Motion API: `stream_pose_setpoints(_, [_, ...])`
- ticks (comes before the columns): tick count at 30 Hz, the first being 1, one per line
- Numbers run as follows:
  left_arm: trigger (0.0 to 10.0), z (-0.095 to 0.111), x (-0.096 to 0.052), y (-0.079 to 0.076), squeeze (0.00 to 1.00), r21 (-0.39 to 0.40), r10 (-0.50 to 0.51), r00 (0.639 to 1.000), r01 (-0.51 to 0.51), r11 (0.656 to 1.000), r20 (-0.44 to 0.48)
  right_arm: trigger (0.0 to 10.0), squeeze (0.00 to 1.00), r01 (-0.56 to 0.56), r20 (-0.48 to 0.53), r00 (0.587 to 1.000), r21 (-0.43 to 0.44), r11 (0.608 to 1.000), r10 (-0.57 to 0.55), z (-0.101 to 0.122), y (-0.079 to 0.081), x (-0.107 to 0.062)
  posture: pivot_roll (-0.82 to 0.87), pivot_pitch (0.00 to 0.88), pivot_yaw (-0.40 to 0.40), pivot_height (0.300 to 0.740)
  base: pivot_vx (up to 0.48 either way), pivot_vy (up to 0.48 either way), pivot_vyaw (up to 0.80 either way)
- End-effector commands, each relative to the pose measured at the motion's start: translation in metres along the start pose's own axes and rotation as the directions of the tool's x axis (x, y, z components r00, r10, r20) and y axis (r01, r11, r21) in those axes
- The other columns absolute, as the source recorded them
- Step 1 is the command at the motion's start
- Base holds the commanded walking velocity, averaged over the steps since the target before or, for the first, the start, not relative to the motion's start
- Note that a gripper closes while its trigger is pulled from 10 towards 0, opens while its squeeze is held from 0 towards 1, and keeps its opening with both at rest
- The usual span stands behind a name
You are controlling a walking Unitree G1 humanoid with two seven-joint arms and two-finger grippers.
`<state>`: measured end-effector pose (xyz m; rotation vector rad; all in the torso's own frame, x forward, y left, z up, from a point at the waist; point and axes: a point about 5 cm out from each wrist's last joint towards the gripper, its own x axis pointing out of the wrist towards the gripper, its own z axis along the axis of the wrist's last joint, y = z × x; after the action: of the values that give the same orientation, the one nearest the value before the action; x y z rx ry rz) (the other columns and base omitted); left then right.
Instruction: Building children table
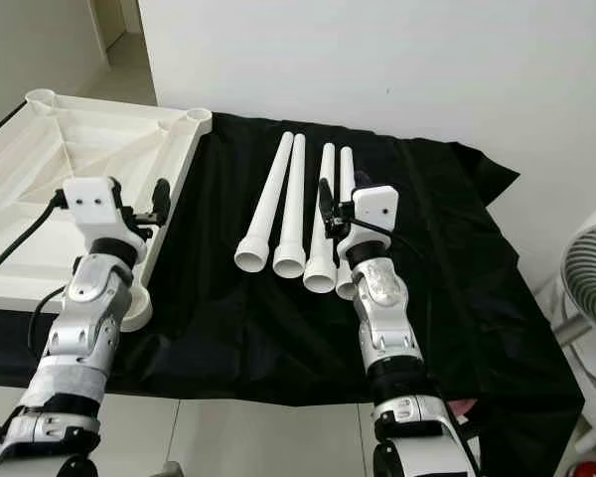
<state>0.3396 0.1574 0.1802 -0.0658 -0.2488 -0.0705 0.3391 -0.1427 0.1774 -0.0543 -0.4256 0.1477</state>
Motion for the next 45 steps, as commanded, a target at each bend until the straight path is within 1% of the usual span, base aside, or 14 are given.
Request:
stream_pose_setpoints(1, [10.0,-0.001,0.005,-0.005,0.00,0.019,-0.027,1.000,0.027,0.999,-0.016,10.0,0.00,0.025,0.019,1.000,-0.025,0.999,-0.025,0.003,-0.006,-0.002,-0.02,0.000,0.013,0.740,0.000,0.000,0.00])
stream_pose_setpoints(4, [10.0,0.000,0.011,-0.008,0.00,0.019,-0.049,0.999,0.050,0.999,-0.022,10.0,0.00,0.043,0.027,0.999,-0.036,0.998,-0.042,0.004,-0.008,-0.004,-0.05,0.000,0.040,0.740,0.000,0.000,0.00])
stream_pose_setpoints(7, [10.0,0.000,0.014,-0.012,0.00,0.020,-0.063,0.998,0.064,0.998,-0.027,10.0,0.00,0.058,0.024,0.998,-0.042,0.997,-0.057,0.004,-0.011,-0.007,-0.05,0.000,0.049,0.740,0.000,0.000,0.00])
stream_pose_setpoints(14, [10.0,-0.002,0.017,-0.017,0.00,0.012,-0.092,0.995,0.092,0.996,-0.030,10.0,0.00,0.073,0.020,0.997,-0.057,0.996,-0.072,0.004,-0.011,-0.012,-0.09,0.000,0.075,0.740,0.000,0.000,0.00])
stream_pose_setpoints(23, [10.0,-0.002,0.020,-0.023,0.00,0.023,-0.121,0.993,0.121,0.992,-0.017,10.0,0.00,0.051,0.018,0.999,-0.068,0.996,-0.050,0.005,-0.007,-0.014,-0.11,0.000,0.081,0.740,0.000,0.000,0.00])
stream_pose_setpoints(28, [10.0,-0.006,0.020,-0.026,0.00,0.011,-0.116,0.993,0.116,0.993,-0.022,10.0,0.00,0.048,0.007,0.999,-0.089,0.995,-0.048,0.002,-0.013,-0.015,-0.11,0.000,0.076,0.740,0.000,0.000,0.00])
stream_pose_setpoints(29, [10.0,-0.008,0.018,-0.027,0.00,0.016,-0.121,0.992,0.121,0.992,-0.023,10.0,0.00,0.056,0.005,0.998,-0.084,0.995,-0.056,0.002,-0.014,-0.015,-0.10,0.000,0.062,0.740,0.000,0.000,0.00])
stream_pose_setpoints(32, [10.0,-0.008,0.017,-0.027,0.00,0.017,-0.124,0.992,0.124,0.992,-0.022,10.0,0.00,0.057,0.005,0.998,-0.083,0.995,-0.057,0.002,-0.014,-0.014,-0.10,0.000,0.062,0.740,0.000,0.000,0.00])
stream_pose_setpoints(33, [10.0,-0.008,0.016,-0.025,0.00,0.030,-0.126,0.992,0.127,0.991,-0.010,10.0,0.00,0.069,0.001,0.998,-0.076,0.995,-0.069,0.002,-0.016,-0.014,-0.09,0.000,0.042,0.740,0.000,0.000,0.00])
stream_pose_setpoints(34, [10.0,-0.010,0.015,-0.022,0.00,0.023,-0.111,0.994,0.111,0.994,-0.009,10.0,0.00,0.081,-0.010,0.997,-0.076,0.994,-0.082,0.000,-0.017,-0.015,-0.09,0.000,0.030,0.740,0.000,0.000,0.00])
stream_pose_setpoints(37, [10.0,-0.010,0.016,-0.020,0.00,0.019,-0.100,0.995,0.100,0.995,-0.008,10.0,0.00,0.096,-0.015,0.995,-0.082,0.992,-0.097,-0.001,-0.018,-0.015,-0.09,0.000,0.021,0.740,0.000,0.000,0.00])
stream_pose_setpoints(40, [10.0,-0.009,0.017,-0.021,0.00,0.018,-0.098,0.995,0.099,0.995,-0.009,10.0,0.00,0.108,-0.015,0.994,-0.089,0.990,-0.110,0.000,-0.020,-0.015,-0.09,0.000,0.025,0.740,0.000,0.000,0.00])
stream_pose_setpoints(41, [10.0,-0.009,0.018,-0.021,0.00,-0.006,-0.088,0.996,0.088,0.996,-0.011,10.0,0.00,0.115,-0.016,0.993,-0.086,0.990,-0.117,0.000,-0.022,-0.014,-0.09,0.000,0.029,0.740,0.000,0.000,0.00])
stream_pose_setpoints(45, [10.0,-0.017,0.019,-0.023,0.00,-0.020,-0.124,0.991,0.123,0.992,-0.050,10.0,0.00,0.104,-0.014,0.994,-0.081,0.991,-0.106,-0.001,-0.026,-0.011,-0.10,0.000,0.048,0.740,0.000,0.000,0.00])
